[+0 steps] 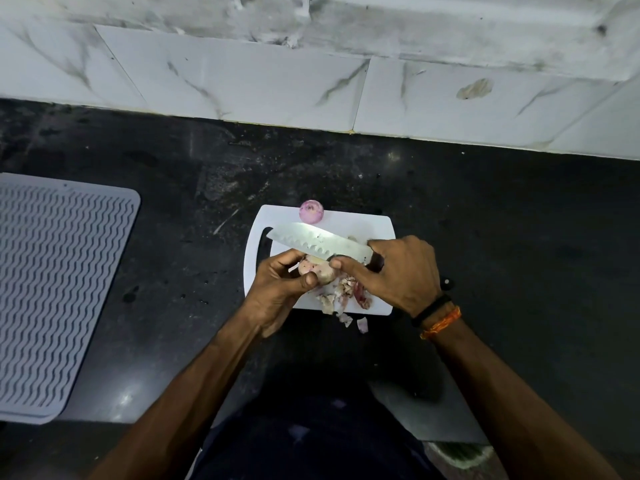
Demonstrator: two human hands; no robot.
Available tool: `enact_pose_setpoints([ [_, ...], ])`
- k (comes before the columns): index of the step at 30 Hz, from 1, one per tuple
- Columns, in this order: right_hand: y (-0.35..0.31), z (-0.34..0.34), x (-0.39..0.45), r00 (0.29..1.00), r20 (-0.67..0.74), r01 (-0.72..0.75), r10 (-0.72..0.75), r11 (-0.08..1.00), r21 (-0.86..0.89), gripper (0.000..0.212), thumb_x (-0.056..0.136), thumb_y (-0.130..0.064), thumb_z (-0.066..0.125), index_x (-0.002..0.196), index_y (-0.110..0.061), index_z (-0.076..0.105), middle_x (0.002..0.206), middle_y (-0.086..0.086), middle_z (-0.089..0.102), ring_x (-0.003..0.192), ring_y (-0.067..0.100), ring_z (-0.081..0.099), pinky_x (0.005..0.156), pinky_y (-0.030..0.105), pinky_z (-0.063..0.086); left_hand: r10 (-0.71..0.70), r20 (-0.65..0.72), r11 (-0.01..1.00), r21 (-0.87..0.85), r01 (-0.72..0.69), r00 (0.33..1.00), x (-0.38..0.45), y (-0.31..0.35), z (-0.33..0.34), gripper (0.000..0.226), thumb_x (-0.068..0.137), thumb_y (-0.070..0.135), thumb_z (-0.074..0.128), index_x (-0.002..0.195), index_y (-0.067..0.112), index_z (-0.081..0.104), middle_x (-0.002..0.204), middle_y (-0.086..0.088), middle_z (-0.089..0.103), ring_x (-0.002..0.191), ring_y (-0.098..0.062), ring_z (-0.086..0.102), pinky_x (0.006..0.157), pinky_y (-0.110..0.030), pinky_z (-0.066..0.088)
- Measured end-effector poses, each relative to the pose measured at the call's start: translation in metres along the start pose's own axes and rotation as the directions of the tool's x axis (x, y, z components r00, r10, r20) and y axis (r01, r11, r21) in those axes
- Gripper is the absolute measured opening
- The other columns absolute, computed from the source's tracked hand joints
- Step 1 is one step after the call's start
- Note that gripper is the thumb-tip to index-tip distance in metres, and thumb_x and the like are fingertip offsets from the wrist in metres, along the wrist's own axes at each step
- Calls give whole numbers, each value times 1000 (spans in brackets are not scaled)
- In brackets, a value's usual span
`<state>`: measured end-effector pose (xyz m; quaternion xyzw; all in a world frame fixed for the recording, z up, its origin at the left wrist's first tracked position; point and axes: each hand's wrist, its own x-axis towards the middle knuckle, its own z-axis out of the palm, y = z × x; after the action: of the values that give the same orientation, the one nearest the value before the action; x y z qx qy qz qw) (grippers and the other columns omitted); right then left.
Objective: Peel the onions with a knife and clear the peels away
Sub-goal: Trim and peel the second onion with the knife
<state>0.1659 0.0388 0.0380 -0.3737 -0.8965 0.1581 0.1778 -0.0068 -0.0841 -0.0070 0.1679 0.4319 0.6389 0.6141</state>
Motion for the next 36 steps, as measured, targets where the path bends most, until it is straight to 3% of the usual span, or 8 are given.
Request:
enact_pose_setpoints([
  [4,2,4,-2,999,33,-34,32,997,62,57,80,-80,55,52,-33,40,44,-21,29,40,-5,33,50,15,28,-27,-45,998,-60,25,999,-2,-7,3,78,49,34,101,112,-2,71,112,-19,71,103,-30,70,87,-39,58],
  [11,-1,-2,-7,982,102,-187,158,887,422,66,77,-75,64,46,-16,57,42,-8,50,40,10,47,47,27,35,-31,-83,986,-167,17,996,0,-13,0,41,59,33,96,91,13,80,114,-8,74,106,-23,71,95,-39,57],
  [14,6,-5,-3,968,128,-247,215,898,364,74,75,-79,60,47,-11,55,44,-1,53,41,15,48,45,37,40,-40,-67,968,-250,22,997,-2,-9,-3,62,61,31,95,114,6,74,122,-12,71,111,-26,69,100,-42,54],
  [17,11,-4,-3,969,152,-231,197,938,258,76,74,-82,55,49,-10,53,44,2,51,43,18,48,45,38,37,20,-49,980,-195,-29,999,-7,-3,6,23,75,21,75,98,22,81,117,-2,74,109,-19,70,109,-50,43],
  [20,10,-1,-3,967,181,-219,180,949,226,70,74,-80,54,52,-13,54,45,0,48,43,15,46,44,29,30,8,-60,984,-179,-19,998,-5,0,10,34,84,12,56,100,30,81,114,0,75,108,-19,70,109,-52,43],
  [25,1,0,-1,977,145,-176,154,971,160,62,85,-73,52,50,-23,41,41,-8,36,39,9,38,47,23,24,21,-178,999,-42,-29,984,2,-3,3,98,54,35,99,133,-3,56,131,-25,62,118,-39,62,104,-51,49],
  [29,-8,0,-2,985,110,-143,134,986,85,58,92,-62,56,51,-29,29,42,-14,29,40,3,31,49,21,21,149,-254,987,90,-130,956,6,-3,7,74,51,19,97,116,2,66,109,-13,72,103,-26,68,87,-37,56],
  [36,-12,10,-9,982,75,-176,172,983,55,56,91,-68,43,55,-25,40,46,-12,33,43,6,34,49,25,29,248,-229,959,194,-206,941,7,-1,6,83,43,32,101,113,3,67,108,-10,72,106,-33,64,90,-41,56],
])
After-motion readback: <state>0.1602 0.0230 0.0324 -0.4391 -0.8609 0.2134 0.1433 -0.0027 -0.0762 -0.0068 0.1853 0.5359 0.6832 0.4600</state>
